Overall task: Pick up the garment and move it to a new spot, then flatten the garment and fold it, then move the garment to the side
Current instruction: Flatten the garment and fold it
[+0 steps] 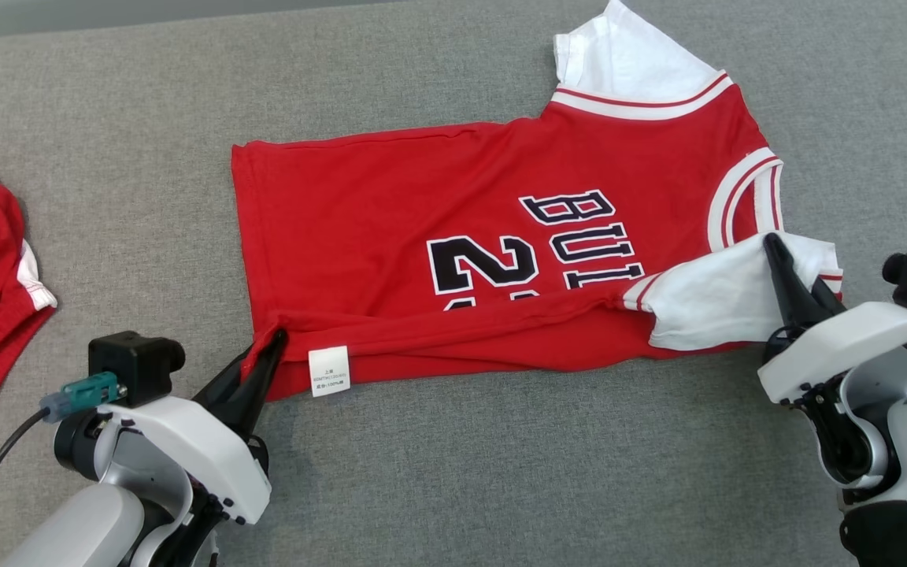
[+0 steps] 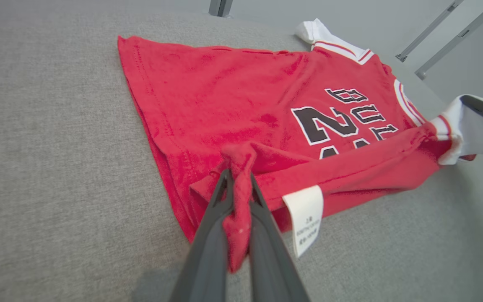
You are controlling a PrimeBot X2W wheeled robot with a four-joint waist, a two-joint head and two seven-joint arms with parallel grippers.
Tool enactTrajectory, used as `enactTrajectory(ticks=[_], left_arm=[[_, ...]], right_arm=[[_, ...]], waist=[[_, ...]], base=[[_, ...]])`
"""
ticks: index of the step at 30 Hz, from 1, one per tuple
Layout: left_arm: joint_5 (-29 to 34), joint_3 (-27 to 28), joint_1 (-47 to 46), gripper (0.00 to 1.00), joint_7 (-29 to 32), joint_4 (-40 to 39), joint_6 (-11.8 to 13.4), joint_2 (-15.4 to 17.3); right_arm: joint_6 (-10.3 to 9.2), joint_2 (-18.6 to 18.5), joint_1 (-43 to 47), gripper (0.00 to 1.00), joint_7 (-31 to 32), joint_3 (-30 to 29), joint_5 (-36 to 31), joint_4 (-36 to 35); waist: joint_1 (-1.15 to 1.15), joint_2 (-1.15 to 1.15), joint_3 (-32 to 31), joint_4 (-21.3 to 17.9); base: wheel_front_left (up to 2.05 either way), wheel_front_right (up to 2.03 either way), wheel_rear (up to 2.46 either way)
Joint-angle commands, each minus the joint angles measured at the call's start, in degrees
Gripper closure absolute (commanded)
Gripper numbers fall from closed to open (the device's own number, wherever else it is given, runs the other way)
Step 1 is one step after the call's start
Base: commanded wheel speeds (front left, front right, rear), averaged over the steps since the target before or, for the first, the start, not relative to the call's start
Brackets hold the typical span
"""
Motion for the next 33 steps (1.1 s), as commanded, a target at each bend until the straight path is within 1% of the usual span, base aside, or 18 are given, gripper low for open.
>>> enactTrajectory(ticks=[1, 2, 3, 4, 5, 7, 10, 12, 15, 22, 24, 26, 29, 31, 33], left_arm=[[-0.25, -0.16, -1.17, 1.0, 0.46, 0.58, -0.49, 0.01], [-0.36, -0.33, -1.65, 1.0, 0.98, 1.08, -0.53, -0.19], [-0.43, -0.36, -2.13, 0.87, 1.3, 1.51, -0.49, -0.31], [-0.62, -0.32, -2.49, 0.61, 1.53, 1.84, -0.4, -0.51], [-0.65, -0.62, -2.7, 0.0, 2.01, 2.04, -0.7, -0.51], [-0.94, -0.95, -3.0, 0.0, 2.67, 2.29, -0.89, -0.68], [-1.28, 0.11, -3.49, 0.0, 1.55, 1.93, -0.49, -1.06], [-1.85, 1.8, -3.44, 0.0, 0.27, 2.23, 0.68, -1.35], [-2.19, 2.61, -2.53, 0.0, -0.14, 2.57, 1.26, -0.88], [-2.76, 3.27, 1.64, 0.0, -1.21, 0.83, 1.9, 1.07], [-2.84, 2.61, 3.96, 0.0, -0.97, -0.68, 1.83, 1.88], [-3.5, 1.32, 7.23, 0.0, -0.04, -2.87, 2.03, 2.92], [-3.42, 0.98, 8.41, 0.0, 0.46, -3.53, 2.47, 3.59], [-3.17, 1.04, 7.98, 0.0, 0.28, -3.5, 2.57, 3.45], [-3.14, 0.87, 6.96, 0.0, 0.71, -3.45, 2.15, 3.22]], right_arm=[[0.03, -0.39, -0.87, 1.0, 0.65, 0.35, -0.22, 0.8], [0.03, -0.6, -1.67, 1.0, 0.85, 0.55, -0.32, 1.4], [0.03, -0.81, -2.38, 0.96, 1.05, 0.5, -0.63, 2.24], [0.03, -1.01, -2.92, 0.6, 1.58, 1.33, -0.64, 2.93], [0.03, -1.18, -3.44, 0.0, 1.88, 2.21, -0.59, 3.3], [0.03, -1.95, -4.52, 0.0, 2.13, 2.9, -1.15, 4.31], [0.03, -2.56, -5.83, 0.0, 1.12, 3.57, -0.92, 4.92], [0.03, -3.41, -6.3, 0.0, 0.31, 3.55, -0.81, 4.98], [0.03, -4.33, -6.35, 0.0, -0.68, 3.39, -0.38, 4.87], [0.03, -8.1, -2.4, 0.0, 0.11, 4.17, -0.04, 1.7], [0.03, -9.77, -0.1, 0.0, 0.84, 4.54, -1.47, -0.15], [0.03, -12.21, 3.6, 0.0, 2.4, 3.95, -3.87, -2.74], [0.03, -12.31, 6.39, 0.0, 4.13, 2.51, -4.81, -5.09], [0.03, -12.13, 7.61, 0.0, 5.43, 1.57, -5.34, -5.93], [0.03, -11.8, 8.19, 0.0, 6.84, 1.52, -6.09, -6.29]], waist=[[0.0, 0.0, 0.09, 0.04], [0.0, 0.0, 0.15, 0.03], [0.0, 0.0, 0.16, -0.01], [0.0, 0.0, 0.16, -0.05], [0.0, 0.0, 0.18, -0.1], [0.0, 0.0, 0.14, -0.15], [0.0, 0.0, -0.01, -0.13], [0.0, 0.0, -0.21, -0.09], [0.0, 0.0, -0.75, -0.15], [0.0, 0.0, -2.14, -0.57], [0.0, 0.0, -2.48, -0.84], [0.0, 0.0, -2.17, -1.22], [0.0, 0.0, -0.68, -1.56], [0.0, 0.0, 0.49, -1.71], [0.0, 0.0, 1.49, -1.79]], base=[[0.0, 0.0, 0.0], [0.0, 0.0, 0.0], [0.0, 0.0, 0.0], [0.0, 0.0, 0.0], [0.0, 0.0, 0.0], [0.0, 0.0, 0.0], [0.0, 0.0, 0.0], [0.0, 0.0, 0.0], [0.0, 0.0, 0.0], [0.0, 0.0, 0.0], [0.0, 0.0, 0.0], [0.0, 0.0, 0.0], [0.0, 0.0, 0.0], [0.0, 0.0, 0.0], [0.0, 0.0, 0.0]])
